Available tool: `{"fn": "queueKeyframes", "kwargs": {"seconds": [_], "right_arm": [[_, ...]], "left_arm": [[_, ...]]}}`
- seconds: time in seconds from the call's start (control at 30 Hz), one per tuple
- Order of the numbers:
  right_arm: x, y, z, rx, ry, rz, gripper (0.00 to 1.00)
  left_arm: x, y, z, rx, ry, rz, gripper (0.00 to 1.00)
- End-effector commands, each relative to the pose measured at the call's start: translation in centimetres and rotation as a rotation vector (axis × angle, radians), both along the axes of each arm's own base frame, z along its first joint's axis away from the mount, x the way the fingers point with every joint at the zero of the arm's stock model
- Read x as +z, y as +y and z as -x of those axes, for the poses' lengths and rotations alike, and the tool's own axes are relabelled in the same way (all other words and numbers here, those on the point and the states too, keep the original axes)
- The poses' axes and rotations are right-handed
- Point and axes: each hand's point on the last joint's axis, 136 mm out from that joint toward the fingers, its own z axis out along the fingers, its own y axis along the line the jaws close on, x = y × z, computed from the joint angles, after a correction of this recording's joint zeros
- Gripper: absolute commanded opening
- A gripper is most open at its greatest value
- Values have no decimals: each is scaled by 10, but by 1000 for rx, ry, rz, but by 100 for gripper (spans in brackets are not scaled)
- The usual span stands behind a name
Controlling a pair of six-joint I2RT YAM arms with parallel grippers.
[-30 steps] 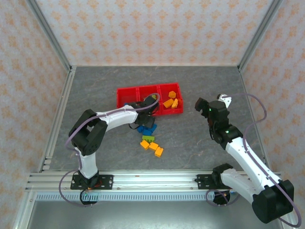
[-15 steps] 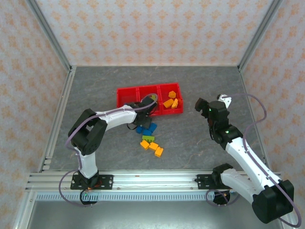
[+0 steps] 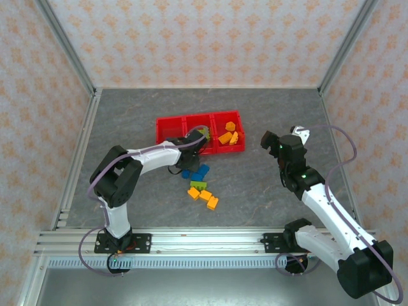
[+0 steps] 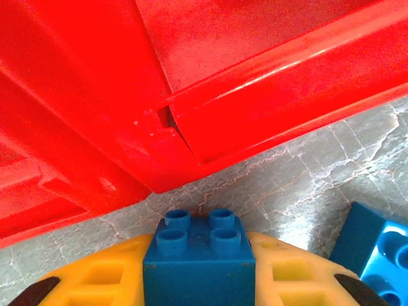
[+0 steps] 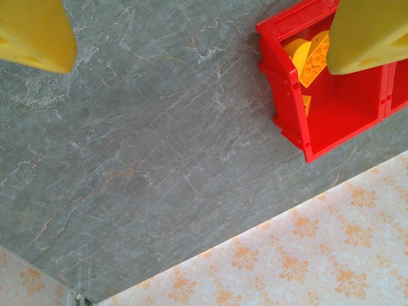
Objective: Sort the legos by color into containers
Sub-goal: Pick up the lego from the center of the table.
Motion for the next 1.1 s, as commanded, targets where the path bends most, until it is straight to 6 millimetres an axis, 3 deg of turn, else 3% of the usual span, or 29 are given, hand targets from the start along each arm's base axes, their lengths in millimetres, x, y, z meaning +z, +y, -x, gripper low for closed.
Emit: {"fn": "queueKeyframes", "kwargs": {"seconds": [0.0, 0.27, 0.43, 0.63, 1.07], "right_arm": [[1, -6, 3, -28, -11, 0, 100], [-1, -4, 0, -24, -11, -9, 100], [-3, -2, -2, -16, -4, -14, 100], [-3, -4, -1, -19, -3, 2, 100], [0, -10, 0, -32, -5, 45, 100]], "left_arm": [[22, 2, 0, 9, -39, 29, 29], [92, 0, -12, 43, -210, 122, 27], [127, 32, -37, 177, -334, 122, 26], [117, 78, -74, 351, -352, 184, 26], [109, 81, -138, 396, -384, 132, 27]]}}
